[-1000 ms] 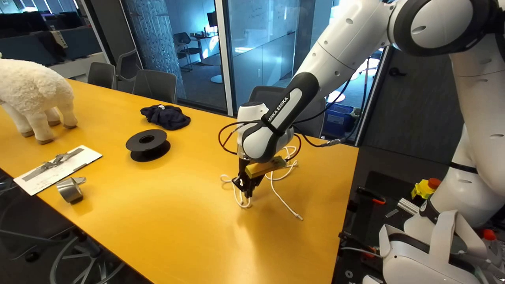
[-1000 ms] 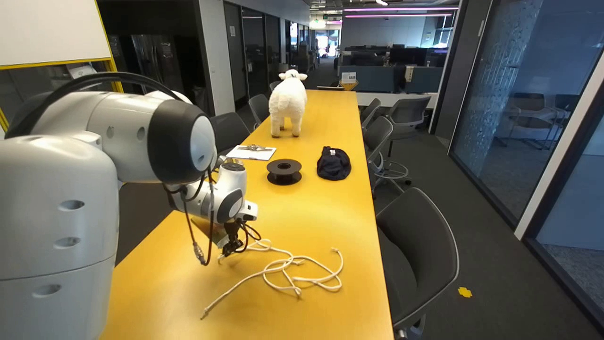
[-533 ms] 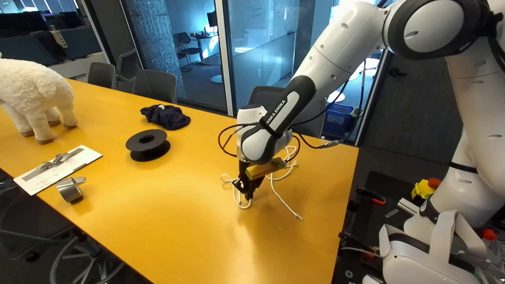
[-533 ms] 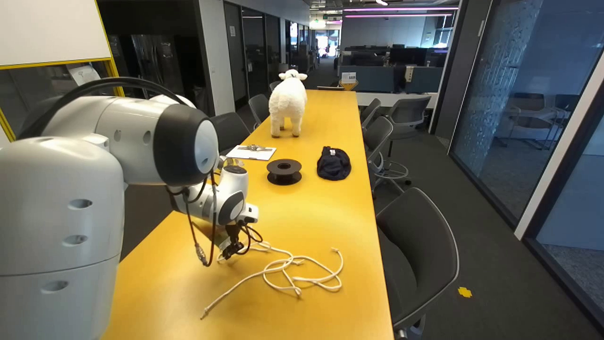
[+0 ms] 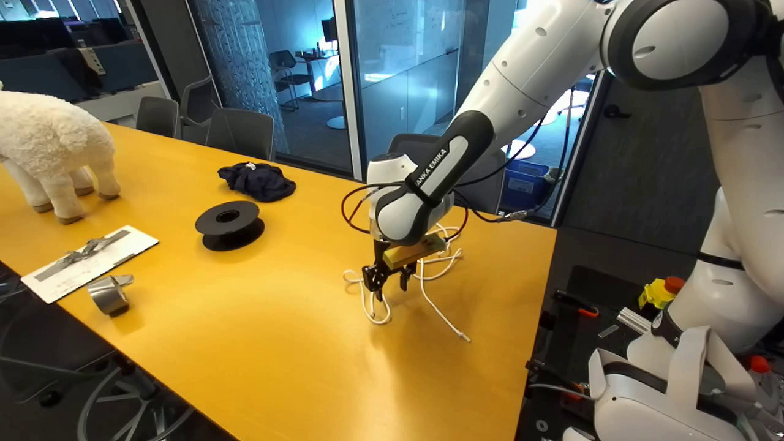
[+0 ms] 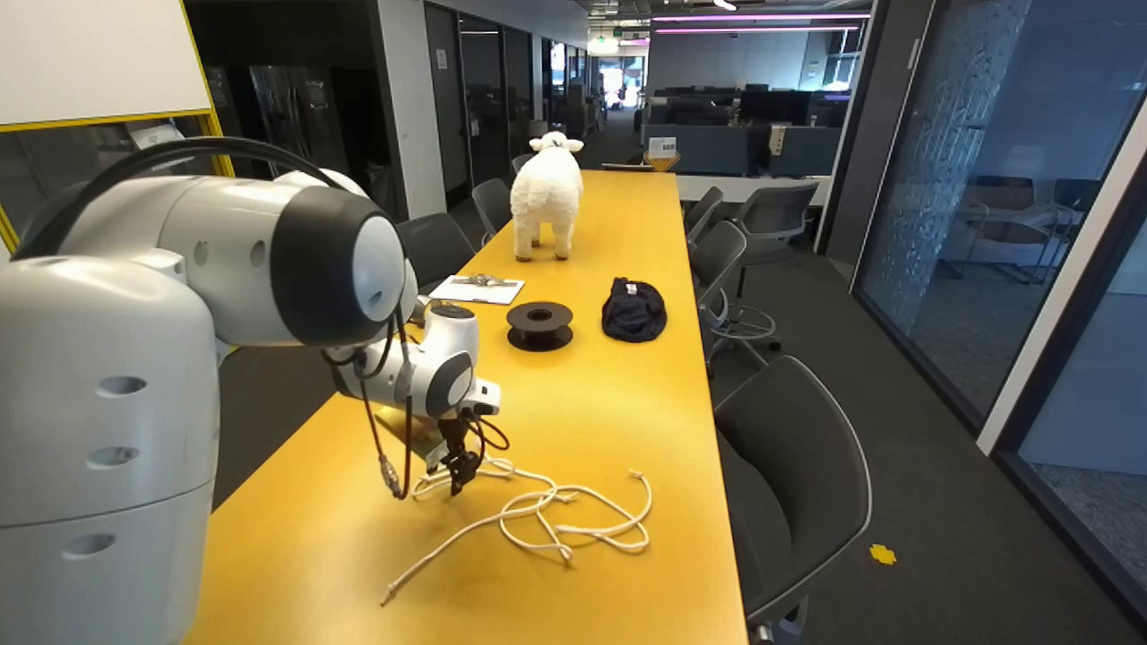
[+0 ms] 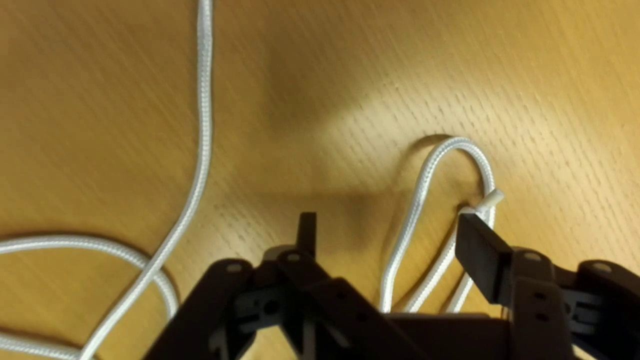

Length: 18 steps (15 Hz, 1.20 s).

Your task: Separate the two white ropes

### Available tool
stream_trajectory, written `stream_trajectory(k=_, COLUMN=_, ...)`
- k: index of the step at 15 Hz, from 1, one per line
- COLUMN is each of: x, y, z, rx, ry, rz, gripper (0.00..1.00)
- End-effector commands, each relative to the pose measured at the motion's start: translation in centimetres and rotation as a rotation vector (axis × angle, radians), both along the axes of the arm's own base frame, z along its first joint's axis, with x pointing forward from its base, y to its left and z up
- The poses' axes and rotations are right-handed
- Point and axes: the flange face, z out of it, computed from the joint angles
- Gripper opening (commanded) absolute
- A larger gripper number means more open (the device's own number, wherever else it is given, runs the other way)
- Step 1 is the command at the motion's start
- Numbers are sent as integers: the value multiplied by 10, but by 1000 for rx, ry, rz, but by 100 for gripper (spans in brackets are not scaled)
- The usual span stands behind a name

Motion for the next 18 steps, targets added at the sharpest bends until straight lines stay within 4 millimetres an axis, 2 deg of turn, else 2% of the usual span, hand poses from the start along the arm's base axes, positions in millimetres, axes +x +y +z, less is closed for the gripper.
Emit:
stream_trajectory(k=1, x=6, y=-3, z=34, rx=-82, ry=-37, rz=-5, gripper=100)
stream_trajectory(k=7, x=13, y=-19, z=63, rx=-183, ry=-98, rz=65, gripper=100)
stream_trajectory(k=12, x=12, y=-60, z=71, rx=-244, ry=-115, rz=44, gripper=100)
stream_trajectory(k=14, x=7, y=-75, z=70, rx=-256, ry=-88, rz=43, gripper=100)
stream_trajectory(k=18, x=-21, y=-98, z=59, rx=-289, ry=-7, rz=193, gripper=100)
